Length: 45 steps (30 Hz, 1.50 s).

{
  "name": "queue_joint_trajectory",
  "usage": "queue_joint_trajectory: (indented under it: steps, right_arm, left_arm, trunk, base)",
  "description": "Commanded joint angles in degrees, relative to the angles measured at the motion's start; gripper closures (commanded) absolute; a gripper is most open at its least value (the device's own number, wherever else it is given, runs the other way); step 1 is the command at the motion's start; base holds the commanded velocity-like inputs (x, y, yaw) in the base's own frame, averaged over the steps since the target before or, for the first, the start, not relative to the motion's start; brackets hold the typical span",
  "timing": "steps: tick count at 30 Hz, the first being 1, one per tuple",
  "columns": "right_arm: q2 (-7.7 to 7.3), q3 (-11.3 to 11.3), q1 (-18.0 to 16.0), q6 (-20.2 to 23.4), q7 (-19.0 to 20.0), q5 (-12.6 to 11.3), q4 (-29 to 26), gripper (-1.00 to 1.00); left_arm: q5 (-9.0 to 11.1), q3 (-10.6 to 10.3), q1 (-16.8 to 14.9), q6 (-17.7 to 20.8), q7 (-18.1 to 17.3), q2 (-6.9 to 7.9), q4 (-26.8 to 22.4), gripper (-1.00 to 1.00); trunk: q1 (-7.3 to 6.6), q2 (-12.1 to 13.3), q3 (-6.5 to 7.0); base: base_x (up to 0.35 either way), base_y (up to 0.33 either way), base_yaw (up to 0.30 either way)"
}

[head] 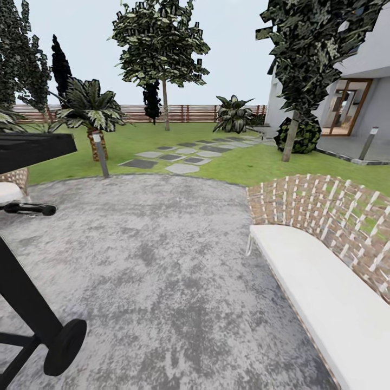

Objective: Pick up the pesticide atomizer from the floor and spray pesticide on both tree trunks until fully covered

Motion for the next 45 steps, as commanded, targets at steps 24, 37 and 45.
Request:
queue_joint_trajectory:
  steps: [24,37,45]
  right_arm:
    - [-0.01,0.02,-0.03,-0.18,-0.27,0.13,0.07,-1.0]
    - [-0.01,0.02,-0.03,-0.17,-0.25,0.13,0.09,-1.0]
    - [-0.01,0.02,-0.03,-0.17,-0.26,0.13,0.14,-1.0]
  left_arm:
    - [0.04,-0.04,-0.03,-0.19,0.07,0.04,0.02,-1.0]
    - [0.04,-0.04,-0.03,-0.19,0.07,0.05,0.02,-1.0]
    - [0.04,-0.04,-0.03,-0.19,0.07,0.05,0.02,-1.0]
  trunk:
    - [0.02,-0.02,-0.05]
    - [0.02,-0.02,-0.05]
    - [0.02,-0.02,-0.05]
  base:
    - [0.339,0.0,0.0]
    - [0.339,0.0,0.0]
    - [0.339,0.0,0.0]
